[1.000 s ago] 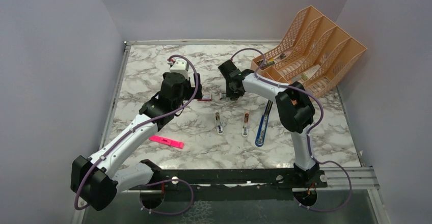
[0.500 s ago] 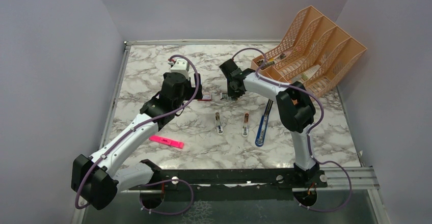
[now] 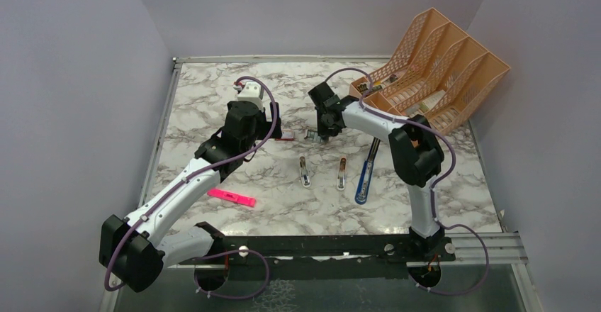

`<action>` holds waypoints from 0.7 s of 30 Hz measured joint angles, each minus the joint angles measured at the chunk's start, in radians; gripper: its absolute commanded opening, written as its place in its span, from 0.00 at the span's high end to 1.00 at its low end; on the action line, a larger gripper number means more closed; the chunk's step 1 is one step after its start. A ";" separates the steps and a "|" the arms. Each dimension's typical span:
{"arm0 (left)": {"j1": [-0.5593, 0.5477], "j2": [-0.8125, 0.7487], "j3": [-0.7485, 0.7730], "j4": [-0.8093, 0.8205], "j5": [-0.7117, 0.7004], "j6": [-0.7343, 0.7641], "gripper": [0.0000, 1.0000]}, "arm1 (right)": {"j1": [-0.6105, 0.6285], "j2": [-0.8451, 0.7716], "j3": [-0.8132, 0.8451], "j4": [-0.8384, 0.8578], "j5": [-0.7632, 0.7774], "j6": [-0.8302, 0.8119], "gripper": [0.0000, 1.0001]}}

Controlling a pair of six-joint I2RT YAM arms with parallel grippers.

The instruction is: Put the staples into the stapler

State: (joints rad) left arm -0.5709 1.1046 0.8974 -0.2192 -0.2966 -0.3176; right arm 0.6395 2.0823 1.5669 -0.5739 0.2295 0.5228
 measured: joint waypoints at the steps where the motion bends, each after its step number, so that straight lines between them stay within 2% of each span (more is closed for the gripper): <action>1: 0.000 0.000 0.000 0.000 0.000 0.000 0.11 | 0.000 -0.004 -0.004 0.000 -0.008 0.000 0.77; 21: 0.000 0.000 0.000 0.000 0.000 0.000 0.11 | 0.000 -0.049 -0.061 0.002 -0.099 -0.008 0.75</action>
State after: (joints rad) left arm -0.5709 1.1046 0.8974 -0.2192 -0.2966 -0.3176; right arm 0.6395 2.0331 1.5059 -0.5724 0.1307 0.5144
